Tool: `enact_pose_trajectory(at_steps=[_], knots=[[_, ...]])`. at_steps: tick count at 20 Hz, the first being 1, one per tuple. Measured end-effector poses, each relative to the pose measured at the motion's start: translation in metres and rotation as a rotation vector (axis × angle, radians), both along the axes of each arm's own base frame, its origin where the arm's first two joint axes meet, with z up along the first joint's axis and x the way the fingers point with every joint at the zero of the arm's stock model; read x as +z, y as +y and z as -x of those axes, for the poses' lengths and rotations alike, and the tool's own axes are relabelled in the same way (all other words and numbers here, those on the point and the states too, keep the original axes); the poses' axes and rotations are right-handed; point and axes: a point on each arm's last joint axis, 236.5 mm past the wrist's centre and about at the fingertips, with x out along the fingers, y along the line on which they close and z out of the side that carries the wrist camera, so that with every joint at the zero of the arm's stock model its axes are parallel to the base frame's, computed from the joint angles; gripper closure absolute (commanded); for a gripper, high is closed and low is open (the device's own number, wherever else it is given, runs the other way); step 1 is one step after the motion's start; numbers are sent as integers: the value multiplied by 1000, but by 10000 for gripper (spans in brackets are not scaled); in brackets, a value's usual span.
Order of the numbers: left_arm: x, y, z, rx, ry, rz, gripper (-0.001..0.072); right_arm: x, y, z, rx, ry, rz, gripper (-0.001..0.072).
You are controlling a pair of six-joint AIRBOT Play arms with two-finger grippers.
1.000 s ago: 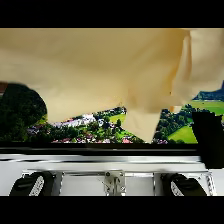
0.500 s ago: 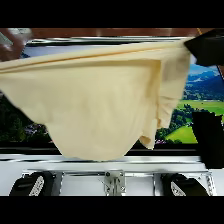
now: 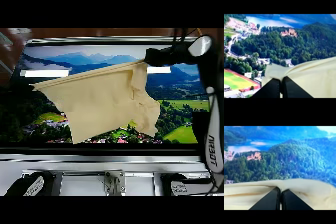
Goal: Fold the shirts.
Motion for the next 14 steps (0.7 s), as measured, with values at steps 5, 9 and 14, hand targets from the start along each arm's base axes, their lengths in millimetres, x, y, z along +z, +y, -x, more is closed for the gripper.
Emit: enact_pose_trajectory(at_steps=[5,9,14], knots=[[-100,-19,-38,2,234,165,669,-109,6,-20,-40,225,-42,644],[-145,-57,-46,-30,363,336,-5,-152,18,-14,-66,372,-118,120],[-134,-45,-39,-52,432,426,10,-125,-8,0,-42,380,-115,28]])
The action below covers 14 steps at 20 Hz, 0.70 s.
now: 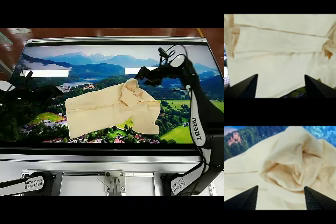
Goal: Fold the shirts.
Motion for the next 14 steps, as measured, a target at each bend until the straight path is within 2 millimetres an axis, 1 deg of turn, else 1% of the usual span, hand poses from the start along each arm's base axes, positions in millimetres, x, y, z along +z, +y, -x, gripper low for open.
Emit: enact_pose_trajectory(at_steps=[1,2,3,4,5,6,7,8,10,12,14], knots=[[-2,13,13,-18,41,-20,9,3,-19,11,25,17,55,28],[-5,26,31,-41,86,-46,9,3,-47,26,42,48,140,28],[-8,36,50,-64,129,-60,7,-2,-81,45,52,111,237,38],[-15,41,73,-95,174,-69,7,-8,-111,65,43,181,307,153],[-22,42,94,-122,213,-68,8,-11,-142,85,14,248,358,214],[-32,41,114,-138,250,-57,7,-15,-166,104,-32,310,371,213],[-44,38,130,-144,279,-45,8,-21,-182,122,-72,368,364,210],[-57,33,142,-138,299,-25,7,-27,-190,136,-106,407,333,203],[-79,21,155,-103,314,24,8,-38,-193,158,-152,471,260,203],[-99,12,158,-64,313,54,7,-48,-189,169,-176,506,206,202],[-110,1,155,-46,303,74,8,-59,-183,180,-179,541,180,202]])
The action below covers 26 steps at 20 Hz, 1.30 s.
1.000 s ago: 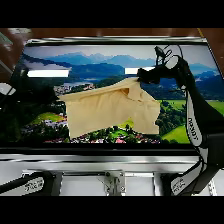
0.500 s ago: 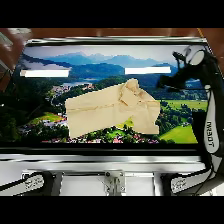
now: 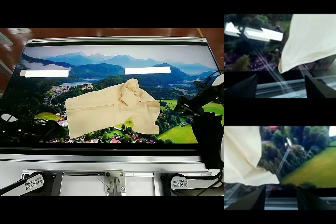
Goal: Fold the shirts.
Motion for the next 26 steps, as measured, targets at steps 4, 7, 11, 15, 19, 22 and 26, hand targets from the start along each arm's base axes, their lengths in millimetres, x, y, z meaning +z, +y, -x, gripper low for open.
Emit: enact_pose_trajectory(at_steps=[4,7,11,15,19,22,26], knots=[[-17,-21,-3,-3,6,23,8,-9,11,0,-5,-7,-16,203],[-23,-39,-2,-6,30,62,9,-13,17,-3,6,-20,-13,203],[-32,-48,-13,38,22,73,538,-14,24,-5,20,-28,-13,202],[-29,-58,-24,66,-3,107,670,-15,26,-7,25,-34,-10,69],[-21,-66,-25,32,-25,142,670,-20,25,-17,17,-67,-6,71],[-12,-71,-23,6,-41,164,670,-31,28,-34,-14,-109,-24,71],[0,-73,-24,-6,-70,176,670,-58,40,-52,-72,-114,-92,71]])
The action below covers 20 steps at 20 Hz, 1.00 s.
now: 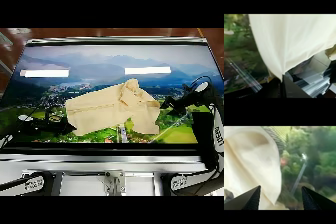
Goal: Fold the shirts.
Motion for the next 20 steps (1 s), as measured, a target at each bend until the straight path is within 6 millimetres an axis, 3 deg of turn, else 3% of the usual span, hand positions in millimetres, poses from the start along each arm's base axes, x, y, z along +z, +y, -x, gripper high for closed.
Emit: enact_pose_trajectory(at_steps=[3,4,7,8,11,13,15,17,20], knots=[[4,5,-3,16,-13,0,670,-20,15,-10,-25,4,-71,73],[5,7,-4,21,-16,0,670,-23,22,-12,-26,5,-98,147],[8,13,-9,32,-34,-3,670,-34,34,-23,-31,-25,-109,603],[10,15,-12,34,-45,-5,671,-36,38,-28,-33,-39,-111,645],[28,21,-30,34,-119,-21,672,-25,48,-41,5,-109,-127,646],[60,27,-53,27,-238,-49,672,9,54,-55,58,-205,-140,646],[113,33,-74,-7,-411,-97,673,61,60,-63,147,-326,-137,645],[183,38,-88,-47,-617,-175,672,137,61,-74,214,-504,-100,645],[322,44,-82,-77,-987,-339,672,280,68,-67,275,-827,-20,645]])
